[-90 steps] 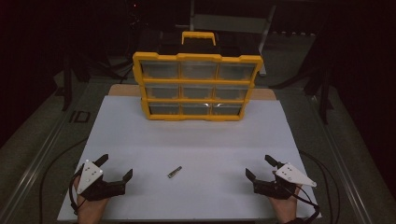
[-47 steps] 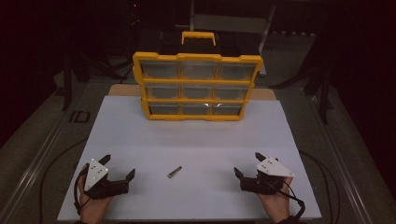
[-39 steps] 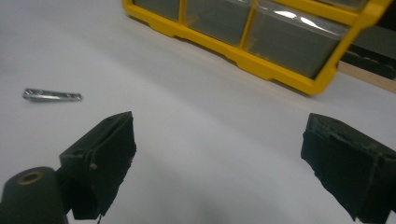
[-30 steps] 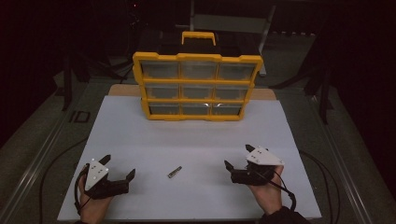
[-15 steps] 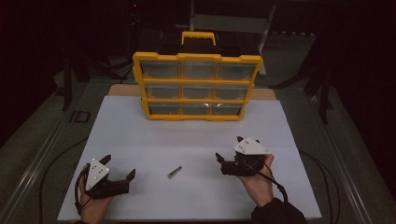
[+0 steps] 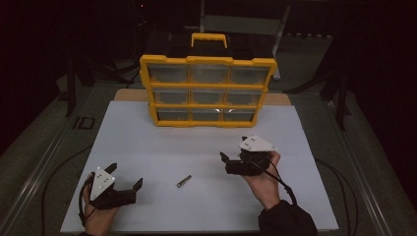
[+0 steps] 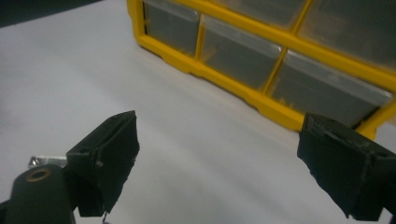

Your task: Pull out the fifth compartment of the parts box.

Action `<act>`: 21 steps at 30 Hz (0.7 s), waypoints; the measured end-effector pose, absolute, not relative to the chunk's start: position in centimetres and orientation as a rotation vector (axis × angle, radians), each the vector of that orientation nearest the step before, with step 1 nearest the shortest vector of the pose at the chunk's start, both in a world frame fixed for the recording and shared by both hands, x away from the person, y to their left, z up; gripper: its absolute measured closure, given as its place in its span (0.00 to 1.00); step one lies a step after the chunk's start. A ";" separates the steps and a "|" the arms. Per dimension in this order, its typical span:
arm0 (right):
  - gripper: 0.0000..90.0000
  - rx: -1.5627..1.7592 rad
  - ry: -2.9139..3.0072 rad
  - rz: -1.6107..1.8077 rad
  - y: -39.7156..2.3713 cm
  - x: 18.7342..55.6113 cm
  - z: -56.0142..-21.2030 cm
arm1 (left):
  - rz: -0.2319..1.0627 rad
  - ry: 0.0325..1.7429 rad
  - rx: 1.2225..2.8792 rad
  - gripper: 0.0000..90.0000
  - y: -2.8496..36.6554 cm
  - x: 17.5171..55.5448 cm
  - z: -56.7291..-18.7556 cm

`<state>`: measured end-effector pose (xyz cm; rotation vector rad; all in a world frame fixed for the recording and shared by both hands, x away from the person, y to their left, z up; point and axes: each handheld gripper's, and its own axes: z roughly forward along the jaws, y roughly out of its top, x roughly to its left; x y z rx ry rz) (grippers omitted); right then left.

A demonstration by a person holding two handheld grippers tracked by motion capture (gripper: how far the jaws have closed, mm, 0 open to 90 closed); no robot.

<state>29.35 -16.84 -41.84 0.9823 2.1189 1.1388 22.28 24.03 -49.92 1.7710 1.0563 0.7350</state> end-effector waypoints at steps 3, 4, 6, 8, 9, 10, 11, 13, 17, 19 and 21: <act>0.13 0.965 2.114 1.144 -16.2 29.7 -41.4 | 0.735 1.055 1.773 0.01 24.1 22.3 -49.9; 0.13 0.961 2.116 1.145 -16.1 29.8 -41.3 | 0.734 1.054 1.773 0.01 24.1 22.3 -49.9; 0.13 0.961 2.125 1.144 -16.0 30.0 -41.2 | 0.734 1.054 1.773 0.01 24.1 22.3 -49.9; 0.13 0.943 2.124 1.145 -15.4 30.3 -40.9 | 0.736 1.052 1.775 0.01 24.1 22.3 -49.9; 0.13 0.940 2.119 1.144 -15.2 30.4 -40.8 | 0.735 1.052 1.774 0.01 24.1 22.3 -49.9; 0.13 0.936 2.116 1.143 -15.1 30.5 -40.7 | 0.734 1.053 1.772 0.01 24.1 22.3 -49.9; 0.13 0.930 2.112 1.142 -14.9 30.6 -40.6 | 0.734 1.053 1.772 0.01 24.1 22.3 -49.9; 0.13 0.926 2.105 1.130 -14.6 30.9 -40.4 | 0.733 1.053 1.770 0.01 24.1 22.3 -49.9; 0.13 0.913 2.093 1.122 -14.2 31.7 -40.0 | 0.731 1.053 1.770 0.01 24.1 22.3 -49.9; 0.13 0.906 2.084 1.120 -14.0 32.1 -39.7 | 0.732 1.053 1.772 0.01 24.1 22.3 -49.9; 0.13 0.897 2.078 1.118 -13.8 32.5 -39.4 | 0.733 1.053 1.773 0.01 24.1 22.3 -49.9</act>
